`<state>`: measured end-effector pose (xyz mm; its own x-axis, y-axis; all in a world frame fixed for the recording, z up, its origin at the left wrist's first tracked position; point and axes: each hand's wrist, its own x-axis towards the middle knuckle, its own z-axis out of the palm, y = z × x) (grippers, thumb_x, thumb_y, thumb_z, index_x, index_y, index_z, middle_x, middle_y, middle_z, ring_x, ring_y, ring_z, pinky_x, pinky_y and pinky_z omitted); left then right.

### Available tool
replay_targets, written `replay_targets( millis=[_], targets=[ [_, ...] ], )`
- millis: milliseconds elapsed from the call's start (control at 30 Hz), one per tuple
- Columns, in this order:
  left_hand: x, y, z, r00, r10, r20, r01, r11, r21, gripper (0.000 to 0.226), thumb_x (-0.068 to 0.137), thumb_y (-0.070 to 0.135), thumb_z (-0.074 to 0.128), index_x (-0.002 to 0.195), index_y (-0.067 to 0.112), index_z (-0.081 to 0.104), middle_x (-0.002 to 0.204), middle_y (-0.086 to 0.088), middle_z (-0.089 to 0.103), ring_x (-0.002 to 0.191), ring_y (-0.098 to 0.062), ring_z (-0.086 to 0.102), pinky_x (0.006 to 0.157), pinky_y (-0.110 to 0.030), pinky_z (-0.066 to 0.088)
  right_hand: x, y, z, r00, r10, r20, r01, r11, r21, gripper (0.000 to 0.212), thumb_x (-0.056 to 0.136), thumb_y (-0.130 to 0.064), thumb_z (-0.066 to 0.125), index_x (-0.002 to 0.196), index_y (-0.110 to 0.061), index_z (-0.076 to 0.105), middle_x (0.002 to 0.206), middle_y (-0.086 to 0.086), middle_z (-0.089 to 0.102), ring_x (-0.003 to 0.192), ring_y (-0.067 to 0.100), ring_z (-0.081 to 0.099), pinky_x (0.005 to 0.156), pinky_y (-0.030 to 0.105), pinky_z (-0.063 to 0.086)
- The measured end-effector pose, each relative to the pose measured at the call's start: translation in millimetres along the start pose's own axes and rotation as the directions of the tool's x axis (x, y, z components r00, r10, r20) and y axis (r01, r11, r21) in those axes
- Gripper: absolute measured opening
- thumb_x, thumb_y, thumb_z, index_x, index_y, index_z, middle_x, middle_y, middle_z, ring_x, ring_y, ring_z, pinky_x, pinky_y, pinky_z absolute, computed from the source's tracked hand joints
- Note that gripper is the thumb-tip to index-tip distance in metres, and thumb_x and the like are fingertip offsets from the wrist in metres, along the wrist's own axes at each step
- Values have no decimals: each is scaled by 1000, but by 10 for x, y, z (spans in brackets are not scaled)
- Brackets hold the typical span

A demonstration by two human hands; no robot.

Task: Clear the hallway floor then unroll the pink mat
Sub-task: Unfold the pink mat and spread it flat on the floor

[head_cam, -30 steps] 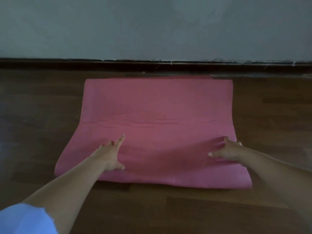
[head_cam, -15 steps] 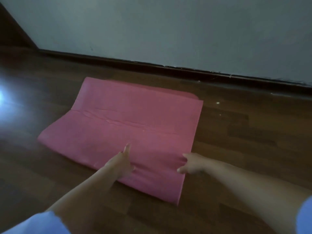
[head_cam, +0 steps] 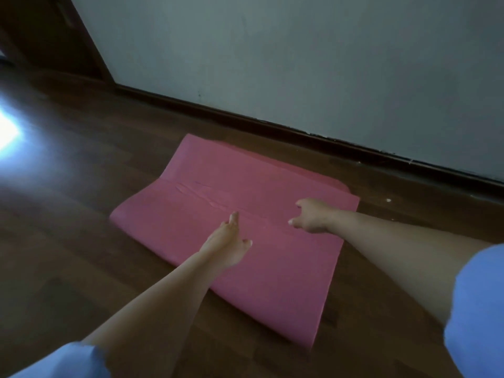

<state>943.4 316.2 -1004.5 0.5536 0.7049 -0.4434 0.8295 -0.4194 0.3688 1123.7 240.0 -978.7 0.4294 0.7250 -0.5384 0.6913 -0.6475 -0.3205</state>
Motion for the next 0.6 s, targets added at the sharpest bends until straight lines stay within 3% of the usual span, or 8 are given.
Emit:
replay_targets(
  millis=[267, 600],
  targets=[
    [139, 233, -521, 997, 2, -79, -6, 999, -47, 58, 94, 29, 48, 142, 8, 23, 136, -19, 45, 121, -36, 49, 94, -40, 42, 219, -206, -391, 999, -35, -21, 33, 996, -83, 58, 94, -36, 54, 139, -1, 42, 141, 18, 47, 126, 33, 48, 105, 40, 41],
    [403, 515, -299, 979, -155, -136, 133, 978, -162, 51, 95, 30, 47, 136, 5, 32, 132, -18, 48, 119, -35, 50, 92, -39, 42, 901, 86, -434, 991, -135, 3, 132, 966, -220, 61, 92, -38, 58, 137, 0, 44, 140, 18, 48, 128, 33, 48, 103, 36, 42]
  ],
)
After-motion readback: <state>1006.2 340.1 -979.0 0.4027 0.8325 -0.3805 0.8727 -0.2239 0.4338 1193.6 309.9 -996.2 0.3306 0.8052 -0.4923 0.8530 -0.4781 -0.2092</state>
